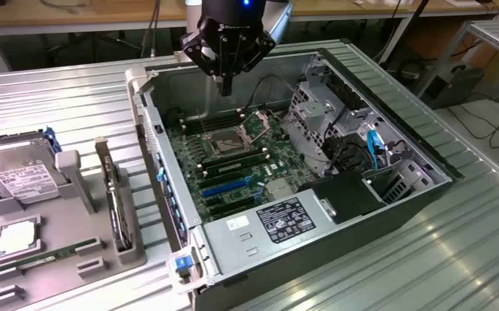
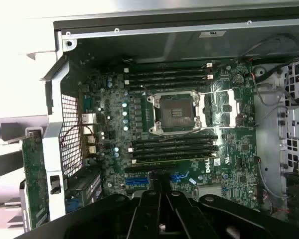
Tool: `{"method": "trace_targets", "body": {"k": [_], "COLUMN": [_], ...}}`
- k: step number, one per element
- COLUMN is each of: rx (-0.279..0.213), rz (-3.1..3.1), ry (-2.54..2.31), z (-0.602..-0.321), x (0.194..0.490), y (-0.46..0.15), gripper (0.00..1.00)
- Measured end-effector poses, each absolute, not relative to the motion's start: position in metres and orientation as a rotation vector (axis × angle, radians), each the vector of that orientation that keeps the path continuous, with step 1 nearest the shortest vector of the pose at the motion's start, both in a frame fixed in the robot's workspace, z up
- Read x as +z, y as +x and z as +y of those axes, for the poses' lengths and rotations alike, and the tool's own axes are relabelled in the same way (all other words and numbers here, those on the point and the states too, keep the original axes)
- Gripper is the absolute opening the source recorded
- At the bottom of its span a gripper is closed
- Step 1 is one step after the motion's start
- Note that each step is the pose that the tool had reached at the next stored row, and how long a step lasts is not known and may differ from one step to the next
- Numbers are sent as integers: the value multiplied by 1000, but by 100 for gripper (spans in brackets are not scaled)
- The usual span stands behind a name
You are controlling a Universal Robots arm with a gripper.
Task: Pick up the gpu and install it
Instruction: 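Reach for the gpu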
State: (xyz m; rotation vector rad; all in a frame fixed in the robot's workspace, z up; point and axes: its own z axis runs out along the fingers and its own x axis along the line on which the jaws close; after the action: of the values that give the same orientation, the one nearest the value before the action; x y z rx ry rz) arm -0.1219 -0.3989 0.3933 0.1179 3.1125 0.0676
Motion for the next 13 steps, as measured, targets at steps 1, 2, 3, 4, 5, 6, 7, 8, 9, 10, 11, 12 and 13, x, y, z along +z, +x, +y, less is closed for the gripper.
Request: {"method": "trace_targets", "body": {"k": [1, 2, 3, 4, 5, 6, 7, 8, 9, 10, 11, 12, 13], "rx": [68, 68, 68, 68, 68, 68, 68, 68, 68, 68, 68, 68, 68], "rz": [3112, 3112, 3112, 3113, 3113, 3112, 3112, 3113, 3112, 3112, 3113, 3112, 3112], "ry": [118, 118, 118, 118, 118, 118, 118, 118, 118, 118, 118, 118, 118], "z": [-399, -399, -399, -399, -399, -399, -399, -399, -399, -399, -399, -399, -399], "x": [393, 393, 393, 393, 393, 393, 393, 393, 393, 393, 393, 393, 393], "y": [-122, -122, -122, -122, -122, -122, -122, -122, -122, -122, -122, -122, -122], "gripper": [11, 11, 11, 11, 11, 11, 11, 11, 11, 11, 11, 11, 11]}}
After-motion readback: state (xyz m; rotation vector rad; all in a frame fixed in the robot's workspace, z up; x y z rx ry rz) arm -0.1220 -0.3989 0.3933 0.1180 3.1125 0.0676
